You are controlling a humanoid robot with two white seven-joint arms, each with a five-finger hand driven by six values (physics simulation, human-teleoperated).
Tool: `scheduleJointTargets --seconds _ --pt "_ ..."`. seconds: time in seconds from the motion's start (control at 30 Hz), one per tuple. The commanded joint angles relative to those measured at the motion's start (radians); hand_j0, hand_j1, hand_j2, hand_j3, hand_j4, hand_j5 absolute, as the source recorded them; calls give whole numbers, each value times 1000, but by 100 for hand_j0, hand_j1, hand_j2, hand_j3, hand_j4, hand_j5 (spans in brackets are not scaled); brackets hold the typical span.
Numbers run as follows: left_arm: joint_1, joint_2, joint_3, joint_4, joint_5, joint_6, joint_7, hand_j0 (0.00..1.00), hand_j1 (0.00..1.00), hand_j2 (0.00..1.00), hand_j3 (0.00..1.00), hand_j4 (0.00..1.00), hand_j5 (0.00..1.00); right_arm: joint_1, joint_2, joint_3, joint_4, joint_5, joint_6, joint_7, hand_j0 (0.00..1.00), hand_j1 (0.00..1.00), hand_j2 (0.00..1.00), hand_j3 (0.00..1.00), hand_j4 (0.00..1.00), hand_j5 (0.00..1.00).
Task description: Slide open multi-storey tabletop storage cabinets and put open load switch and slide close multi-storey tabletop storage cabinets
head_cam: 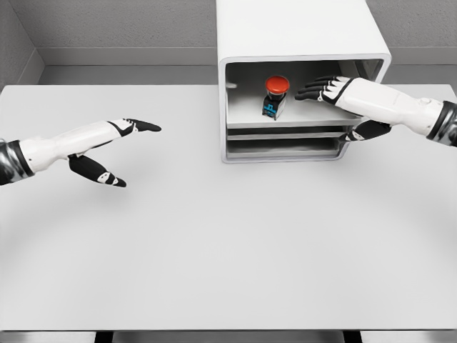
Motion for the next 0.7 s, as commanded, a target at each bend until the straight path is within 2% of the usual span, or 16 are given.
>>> scheduleJointTargets --seconds 0.0,0.13,0.2,0.33,0.43,0.57,0.63,0.67 --pt "0 -12 -35 19 8 -6 0 100 100 100 100 100 100 0 34 31 -17 -90 174 -189 100 100 100 100 100 100" --pt "0 -12 -35 19 8 -6 0 100 100 100 100 100 100 3 16 26 -54 -90 174 -193 100 100 100 100 100 100" --pt "0 -12 -35 19 8 -6 0 100 100 100 100 100 100 12 5 -18 -74 -90 174 -195 100 100 100 100 100 100" --pt "0 -12 -35 17 8 -6 0 100 100 100 100 100 100 83 -46 -96 -143 -92 174 -196 100 100 100 100 100 100" --pt "0 -12 -35 19 8 -6 0 100 100 100 100 100 100 121 -66 -132 -161 -93 174 -198 100 100 100 100 100 100" --pt "0 -12 -35 19 8 -6 0 100 100 100 100 100 100 169 -116 -129 -301 -95 174 -199 100 100 100 100 100 100" --pt "0 -12 -35 17 8 -6 0 100 100 100 100 100 100 187 -144 -129 -322 -95 174 -206 100 100 100 100 100 100" --pt "0 -12 -35 19 8 -6 0 100 100 100 100 100 100 195 -164 -127 -331 -95 174 -238 100 100 100 100 100 100"
